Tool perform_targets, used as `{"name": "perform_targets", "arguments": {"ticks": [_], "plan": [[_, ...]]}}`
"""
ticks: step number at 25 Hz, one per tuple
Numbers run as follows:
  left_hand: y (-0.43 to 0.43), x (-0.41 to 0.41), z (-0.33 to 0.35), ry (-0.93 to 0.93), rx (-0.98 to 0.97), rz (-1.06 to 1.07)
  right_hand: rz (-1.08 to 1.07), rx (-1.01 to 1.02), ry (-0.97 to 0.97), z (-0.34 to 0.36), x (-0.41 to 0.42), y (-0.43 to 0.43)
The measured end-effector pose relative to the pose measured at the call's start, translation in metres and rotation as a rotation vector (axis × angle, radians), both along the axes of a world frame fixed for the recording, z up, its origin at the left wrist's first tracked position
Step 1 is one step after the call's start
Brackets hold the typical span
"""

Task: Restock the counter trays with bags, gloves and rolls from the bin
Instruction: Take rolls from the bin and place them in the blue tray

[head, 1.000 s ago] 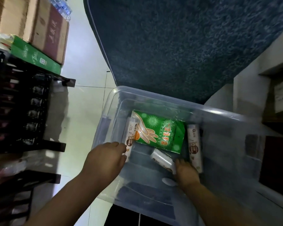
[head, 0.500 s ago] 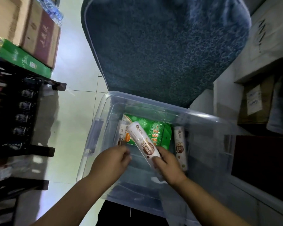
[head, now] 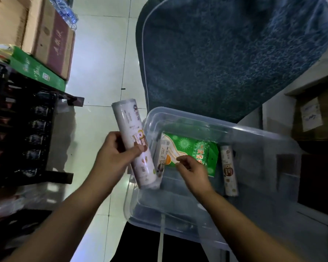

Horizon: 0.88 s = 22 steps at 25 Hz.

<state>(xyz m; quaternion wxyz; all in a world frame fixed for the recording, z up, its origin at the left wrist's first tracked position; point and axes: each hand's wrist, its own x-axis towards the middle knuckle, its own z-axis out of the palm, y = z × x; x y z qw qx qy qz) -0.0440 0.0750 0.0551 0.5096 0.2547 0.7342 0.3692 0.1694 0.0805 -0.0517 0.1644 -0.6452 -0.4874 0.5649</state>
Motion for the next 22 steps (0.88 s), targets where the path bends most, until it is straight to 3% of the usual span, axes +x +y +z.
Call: {"name": "perform_targets", "arguments": {"ticks": [4,12,17,22], "plan": [[-0.005,-0.048,-0.012,0.031,-0.038,0.058,0.058,-0.182,-0.226,-0.061,-0.027,-0.016],[-0.025,-0.063,-0.030,0.010,-0.071,-0.006,-0.127,-0.420,-0.100,-0.123,-0.083,-0.036],[-0.023,-0.056,-0.010,0.049,-0.042,-0.071,-0.047,-0.283,-0.239,-0.074,-0.064,-0.039],[-0.021,-0.023,0.038,0.015,0.032,-0.185,-0.144,-0.008,-0.278,0.044,-0.005,-0.049]]}}
